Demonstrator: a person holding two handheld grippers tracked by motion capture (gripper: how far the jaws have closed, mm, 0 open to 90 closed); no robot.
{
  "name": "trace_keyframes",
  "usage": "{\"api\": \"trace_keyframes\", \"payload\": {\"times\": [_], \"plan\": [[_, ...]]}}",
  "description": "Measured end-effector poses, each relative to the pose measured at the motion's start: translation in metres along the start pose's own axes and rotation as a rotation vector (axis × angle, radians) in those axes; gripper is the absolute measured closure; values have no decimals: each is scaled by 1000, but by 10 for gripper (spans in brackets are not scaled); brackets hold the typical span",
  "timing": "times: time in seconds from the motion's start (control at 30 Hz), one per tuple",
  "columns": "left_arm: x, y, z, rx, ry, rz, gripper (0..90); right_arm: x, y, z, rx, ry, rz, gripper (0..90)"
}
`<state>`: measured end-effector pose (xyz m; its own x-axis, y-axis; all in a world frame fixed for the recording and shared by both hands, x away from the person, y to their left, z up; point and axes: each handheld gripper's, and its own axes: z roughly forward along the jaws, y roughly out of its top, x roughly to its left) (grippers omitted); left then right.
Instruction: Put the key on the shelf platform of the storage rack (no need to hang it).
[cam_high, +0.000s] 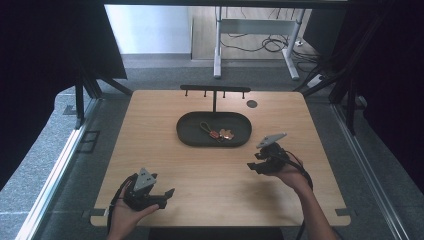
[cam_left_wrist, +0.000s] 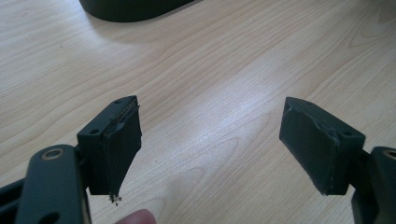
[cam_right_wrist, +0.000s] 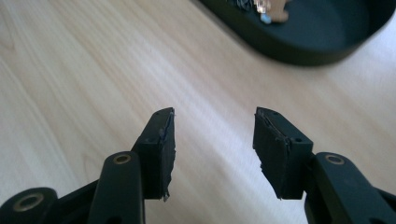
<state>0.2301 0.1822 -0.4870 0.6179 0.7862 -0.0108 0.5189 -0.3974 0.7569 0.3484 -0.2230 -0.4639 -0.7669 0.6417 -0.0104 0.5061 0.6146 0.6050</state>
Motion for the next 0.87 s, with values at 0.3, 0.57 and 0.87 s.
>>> {"api": "trace_keyframes", "payload": {"times": [0.3, 0.57, 0.87], "plan": [[-1, 0, 0, -2, 12, -1, 211, 7, -52, -1, -12, 1, 70, 482], [-4, 0, 3, 9, 15, 3, 211, 12, -69, 1, -23, 6, 80, 474], [-5, 0, 2, 9, 15, 12, 211, 10, -74, -5, -69, -33, 101, 467]]}}
